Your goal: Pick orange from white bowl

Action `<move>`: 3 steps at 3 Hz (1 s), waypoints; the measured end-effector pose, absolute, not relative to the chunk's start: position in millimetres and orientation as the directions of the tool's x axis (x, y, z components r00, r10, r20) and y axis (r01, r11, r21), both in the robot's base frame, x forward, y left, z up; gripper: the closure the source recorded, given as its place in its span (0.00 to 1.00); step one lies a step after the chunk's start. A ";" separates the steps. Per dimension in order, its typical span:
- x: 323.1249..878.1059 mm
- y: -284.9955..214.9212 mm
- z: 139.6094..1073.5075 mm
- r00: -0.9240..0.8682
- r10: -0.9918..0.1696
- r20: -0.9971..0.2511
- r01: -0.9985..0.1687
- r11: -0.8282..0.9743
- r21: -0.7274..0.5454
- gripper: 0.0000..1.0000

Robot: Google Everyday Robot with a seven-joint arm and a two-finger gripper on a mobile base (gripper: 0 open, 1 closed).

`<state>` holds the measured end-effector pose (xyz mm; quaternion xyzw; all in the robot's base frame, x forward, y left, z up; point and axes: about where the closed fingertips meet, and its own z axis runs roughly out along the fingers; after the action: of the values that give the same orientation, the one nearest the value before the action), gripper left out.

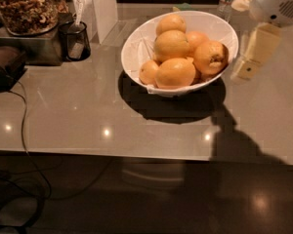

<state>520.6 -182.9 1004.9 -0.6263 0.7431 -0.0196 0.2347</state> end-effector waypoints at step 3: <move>555.1 -177.7 998.7 -0.102 -0.910 -0.402 -0.913 0.246 -0.326 0.08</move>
Offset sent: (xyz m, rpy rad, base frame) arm 0.0692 0.0093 -0.0071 0.1663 -0.0440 -0.0051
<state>555.1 -177.7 998.7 -0.6138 0.7422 0.0026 0.2688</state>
